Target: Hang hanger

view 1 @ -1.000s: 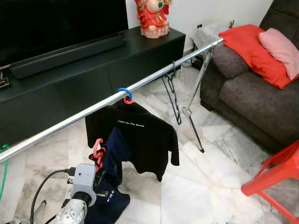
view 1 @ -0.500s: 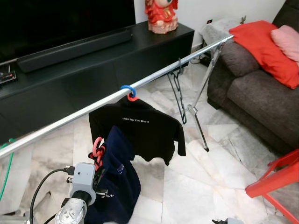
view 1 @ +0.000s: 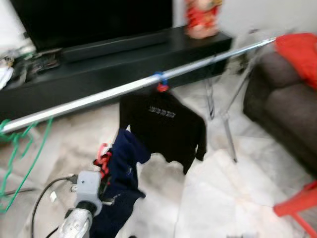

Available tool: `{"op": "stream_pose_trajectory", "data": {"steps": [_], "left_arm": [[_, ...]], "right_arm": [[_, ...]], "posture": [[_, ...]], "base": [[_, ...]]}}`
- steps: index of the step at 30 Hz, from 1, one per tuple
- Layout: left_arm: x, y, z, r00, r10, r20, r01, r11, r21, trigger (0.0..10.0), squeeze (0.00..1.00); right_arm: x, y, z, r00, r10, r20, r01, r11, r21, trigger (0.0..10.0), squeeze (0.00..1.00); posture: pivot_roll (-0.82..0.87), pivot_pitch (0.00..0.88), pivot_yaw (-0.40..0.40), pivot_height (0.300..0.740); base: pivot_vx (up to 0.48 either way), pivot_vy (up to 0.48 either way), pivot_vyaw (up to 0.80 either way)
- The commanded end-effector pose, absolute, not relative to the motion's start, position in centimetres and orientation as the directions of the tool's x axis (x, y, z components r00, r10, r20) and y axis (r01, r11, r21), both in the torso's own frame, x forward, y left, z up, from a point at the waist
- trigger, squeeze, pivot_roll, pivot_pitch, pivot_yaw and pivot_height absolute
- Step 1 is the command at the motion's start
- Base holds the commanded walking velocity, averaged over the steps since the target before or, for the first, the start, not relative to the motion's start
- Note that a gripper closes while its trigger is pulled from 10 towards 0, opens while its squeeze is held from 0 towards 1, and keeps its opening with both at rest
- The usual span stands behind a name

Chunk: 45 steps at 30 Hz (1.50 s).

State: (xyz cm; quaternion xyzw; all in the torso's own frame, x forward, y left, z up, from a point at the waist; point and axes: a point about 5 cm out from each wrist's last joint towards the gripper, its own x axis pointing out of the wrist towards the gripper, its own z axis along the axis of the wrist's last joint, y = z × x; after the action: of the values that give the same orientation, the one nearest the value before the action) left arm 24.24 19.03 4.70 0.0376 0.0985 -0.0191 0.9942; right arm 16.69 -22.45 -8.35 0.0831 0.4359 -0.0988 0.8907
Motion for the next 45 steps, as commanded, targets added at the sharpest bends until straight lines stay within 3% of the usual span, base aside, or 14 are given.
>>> {"op": "stream_pose_trajectory", "data": {"steps": [1,45], "left_arm": [[24.71,19.4,5.74,0.988,-0.022,-0.152,0.034,0.996,0.078,10.0,0.0],[24.64,20.15,6.24,0.99,0.004,-0.138,0.008,0.996,0.088,10.0,0.0]], "right_arm": [[15.3,-21.84,-9.1,0.561,-0.09,-0.823,0.263,0.962,0.074,10.0,0.0],[15.28,-21.96,-9.08,0.56,-0.078,-0.825,0.242,0.968,0.072,10.0,0.0]], "posture": [[0.0,0.148,0.028,0.74],[0.01,0.155,0.017,0.74]], "base": [[-0.307,0.0,0.0],[-0.318,0.0,0.0]]}}
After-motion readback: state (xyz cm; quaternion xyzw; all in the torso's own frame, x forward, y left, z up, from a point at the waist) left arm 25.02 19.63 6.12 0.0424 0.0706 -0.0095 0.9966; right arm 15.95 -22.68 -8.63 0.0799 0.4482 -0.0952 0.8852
